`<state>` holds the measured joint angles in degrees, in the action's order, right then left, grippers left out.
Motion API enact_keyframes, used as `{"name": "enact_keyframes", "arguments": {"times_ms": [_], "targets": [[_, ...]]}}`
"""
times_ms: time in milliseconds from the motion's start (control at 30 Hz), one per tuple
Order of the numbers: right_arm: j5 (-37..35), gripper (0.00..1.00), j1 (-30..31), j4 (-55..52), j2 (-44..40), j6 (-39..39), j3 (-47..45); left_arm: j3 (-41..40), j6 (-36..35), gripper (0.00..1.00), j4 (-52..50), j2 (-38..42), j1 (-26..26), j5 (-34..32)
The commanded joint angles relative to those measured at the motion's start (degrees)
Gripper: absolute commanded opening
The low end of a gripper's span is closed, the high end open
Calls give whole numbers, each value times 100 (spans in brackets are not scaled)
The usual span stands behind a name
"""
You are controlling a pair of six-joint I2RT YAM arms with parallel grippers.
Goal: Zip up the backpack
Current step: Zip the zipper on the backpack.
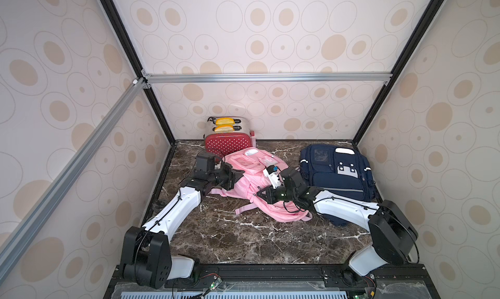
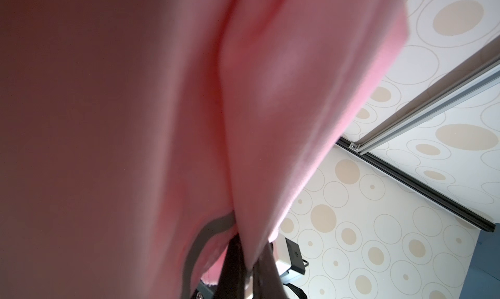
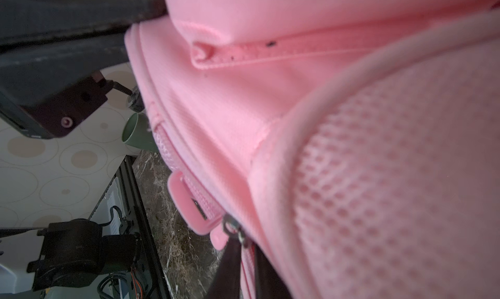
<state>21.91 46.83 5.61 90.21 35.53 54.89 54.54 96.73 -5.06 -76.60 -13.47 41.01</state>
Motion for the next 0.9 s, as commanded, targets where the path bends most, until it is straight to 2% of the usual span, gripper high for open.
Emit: {"name": "enact_keyframes", "arguments": {"times_ms": [0, 367, 433, 467, 600, 800, 867], "targets": [[-1084, 0, -464, -606, 322, 206, -72, 251, 245, 0, 901, 533, 157, 548], [-918, 0, -456, -721, 262, 270, -30, 224, 228, 0, 934, 453, 157, 532], [-906, 26, -461, -576, 289, 331, -86, 233, 232, 0, 941, 444, 157, 531], [-857, 32, -459, -436, 325, 365, -118, 240, 233, 0, 945, 435, 156, 545], [-764, 40, -439, -240, 531, 528, 48, 248, 264, 0, 946, 453, 159, 549], [-1297, 40, -401, -495, 663, 501, 336, 172, 394, 0, 1059, 523, 156, 548], [-1330, 35, -404, -342, 706, 524, 312, 154, 425, 0, 1086, 540, 160, 549]]}}
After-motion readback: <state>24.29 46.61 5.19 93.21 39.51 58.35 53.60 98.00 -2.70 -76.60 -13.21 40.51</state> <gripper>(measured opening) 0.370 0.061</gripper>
